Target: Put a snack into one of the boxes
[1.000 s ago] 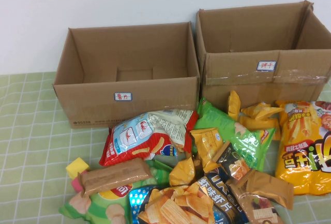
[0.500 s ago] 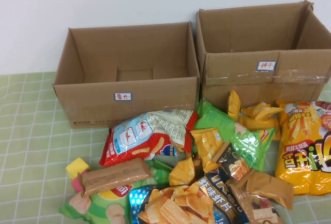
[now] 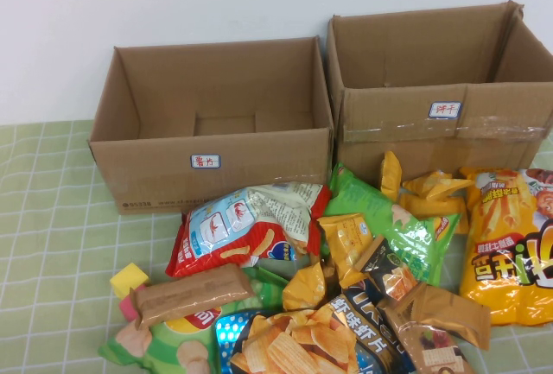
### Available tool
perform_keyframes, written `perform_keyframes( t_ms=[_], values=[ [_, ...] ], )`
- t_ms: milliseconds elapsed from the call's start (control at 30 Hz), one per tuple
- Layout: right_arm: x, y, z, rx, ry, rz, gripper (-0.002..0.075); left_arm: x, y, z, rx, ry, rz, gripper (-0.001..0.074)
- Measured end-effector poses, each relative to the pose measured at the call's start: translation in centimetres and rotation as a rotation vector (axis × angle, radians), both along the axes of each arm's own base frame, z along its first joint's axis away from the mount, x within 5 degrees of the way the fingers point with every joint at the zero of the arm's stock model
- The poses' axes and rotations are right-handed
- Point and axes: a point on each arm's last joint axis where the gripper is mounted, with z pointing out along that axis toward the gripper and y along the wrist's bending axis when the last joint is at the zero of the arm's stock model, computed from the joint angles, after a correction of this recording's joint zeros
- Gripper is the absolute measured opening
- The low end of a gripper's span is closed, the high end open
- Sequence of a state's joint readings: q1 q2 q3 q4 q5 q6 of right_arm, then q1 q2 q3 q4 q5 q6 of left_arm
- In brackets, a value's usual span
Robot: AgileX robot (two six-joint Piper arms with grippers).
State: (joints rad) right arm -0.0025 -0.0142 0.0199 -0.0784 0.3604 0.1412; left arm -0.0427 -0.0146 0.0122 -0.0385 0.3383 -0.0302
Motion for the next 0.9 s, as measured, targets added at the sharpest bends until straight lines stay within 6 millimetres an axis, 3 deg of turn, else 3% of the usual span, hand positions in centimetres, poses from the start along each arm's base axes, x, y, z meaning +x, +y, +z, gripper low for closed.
perform_keyframes(
  t_ms=[367, 533, 733, 900],
  values=[
    [0.0, 0.0, 0.0, -0.014, -0.002, 0.001, -0.0002, 0.0, 0.0, 0.0, -0.001, -0.011, 0.000, -0.0002],
    [0.2, 0.0, 0.5, -0.022, -0.075, 0.006, -0.0002, 0.3, 0.1, 1.3, 0.012, -0.166, 0.005, -0.0002],
    [0.5, 0.3, 4.0, -0.025, -0.469, 0.034, -0.0002, 0.1, 0.1, 4.5, -0.067, -0.522, 0.013, -0.0003],
    [-0.7, 0.6, 7.5, -0.022, -0.885, 0.066, -0.0002, -0.9, 0.2, 7.0, -0.096, -0.818, 0.010, -0.0002]
  ],
)
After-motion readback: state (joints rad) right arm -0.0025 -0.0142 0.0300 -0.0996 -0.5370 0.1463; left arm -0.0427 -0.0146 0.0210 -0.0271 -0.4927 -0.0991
